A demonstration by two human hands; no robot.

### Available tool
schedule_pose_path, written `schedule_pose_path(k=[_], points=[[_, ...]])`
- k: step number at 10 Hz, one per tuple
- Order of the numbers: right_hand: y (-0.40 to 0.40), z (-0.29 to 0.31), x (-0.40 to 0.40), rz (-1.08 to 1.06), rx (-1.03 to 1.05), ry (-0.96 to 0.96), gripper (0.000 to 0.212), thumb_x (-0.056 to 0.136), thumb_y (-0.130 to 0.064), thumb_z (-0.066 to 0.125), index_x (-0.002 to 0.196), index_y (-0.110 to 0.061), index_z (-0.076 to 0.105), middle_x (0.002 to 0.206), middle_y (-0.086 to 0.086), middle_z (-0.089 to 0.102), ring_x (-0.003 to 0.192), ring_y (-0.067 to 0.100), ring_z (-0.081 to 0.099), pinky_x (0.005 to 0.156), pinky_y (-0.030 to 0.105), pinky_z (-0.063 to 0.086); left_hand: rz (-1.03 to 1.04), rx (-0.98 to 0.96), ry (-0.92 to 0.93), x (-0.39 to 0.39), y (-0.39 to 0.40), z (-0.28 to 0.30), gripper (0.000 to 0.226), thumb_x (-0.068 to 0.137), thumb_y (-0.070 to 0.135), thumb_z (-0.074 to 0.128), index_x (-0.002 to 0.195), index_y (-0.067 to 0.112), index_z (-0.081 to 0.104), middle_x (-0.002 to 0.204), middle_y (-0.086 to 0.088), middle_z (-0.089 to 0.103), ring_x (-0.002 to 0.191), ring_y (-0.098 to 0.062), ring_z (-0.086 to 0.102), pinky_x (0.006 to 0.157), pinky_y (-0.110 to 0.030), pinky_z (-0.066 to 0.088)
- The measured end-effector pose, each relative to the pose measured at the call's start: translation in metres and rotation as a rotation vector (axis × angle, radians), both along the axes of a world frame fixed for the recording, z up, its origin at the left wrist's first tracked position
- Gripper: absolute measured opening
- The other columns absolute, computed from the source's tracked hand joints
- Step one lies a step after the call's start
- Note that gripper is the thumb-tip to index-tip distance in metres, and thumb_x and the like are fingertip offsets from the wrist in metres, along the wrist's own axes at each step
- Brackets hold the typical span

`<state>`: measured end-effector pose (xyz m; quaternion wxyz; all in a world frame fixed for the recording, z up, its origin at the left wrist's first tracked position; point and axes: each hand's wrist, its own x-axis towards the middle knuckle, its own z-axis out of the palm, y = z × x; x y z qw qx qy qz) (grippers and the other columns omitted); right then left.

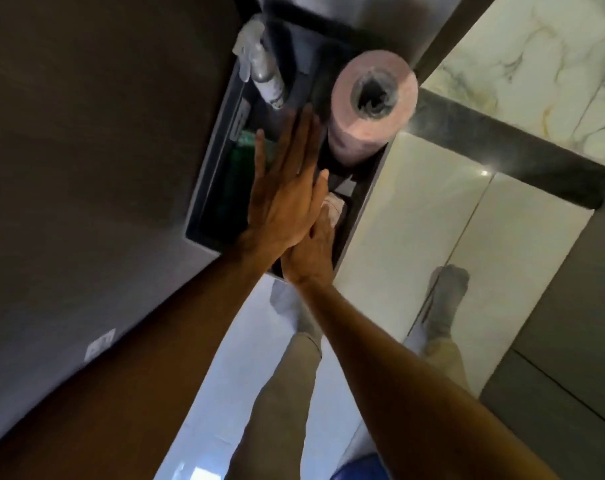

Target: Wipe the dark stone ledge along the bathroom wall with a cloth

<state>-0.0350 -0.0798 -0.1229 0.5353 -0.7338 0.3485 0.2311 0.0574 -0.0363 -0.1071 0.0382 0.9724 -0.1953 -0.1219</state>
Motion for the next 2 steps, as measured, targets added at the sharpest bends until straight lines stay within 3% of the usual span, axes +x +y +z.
schedule_pose_path(k=[1, 2], points=[[0.0, -0.007, -0.007, 0.031, 0.065, -0.029, 0.064, 0.122, -0.047, 0.035, 0.178, -0.031, 0.011, 0.186, 0.0, 0.021, 0.173, 0.026, 0.022, 0.138, 0.032, 0.033, 0.004, 0.043, -0.059, 0.001, -0.001, -0.012, 0.08, 0.11, 0.053, 0.035, 0.174, 0.012, 0.009, 0.183, -0.014, 0.009, 0.17, -0.032, 0.009, 0.133, -0.07, 0.017], [-0.02, 0.037, -0.032, 0.361, -0.079, -0.166, 0.056, 0.122, -0.024, 0.042, 0.176, -0.029, 0.028, 0.184, -0.001, 0.026, 0.17, 0.026, 0.03, 0.141, 0.04, 0.027, 0.005, 0.067, 0.017, -0.002, -0.001, 0.007, 0.085, 0.109, 0.059, 0.03, 0.174, 0.011, 0.003, 0.184, -0.015, 0.001, 0.17, -0.032, 0.002, 0.136, -0.066, 0.01]])
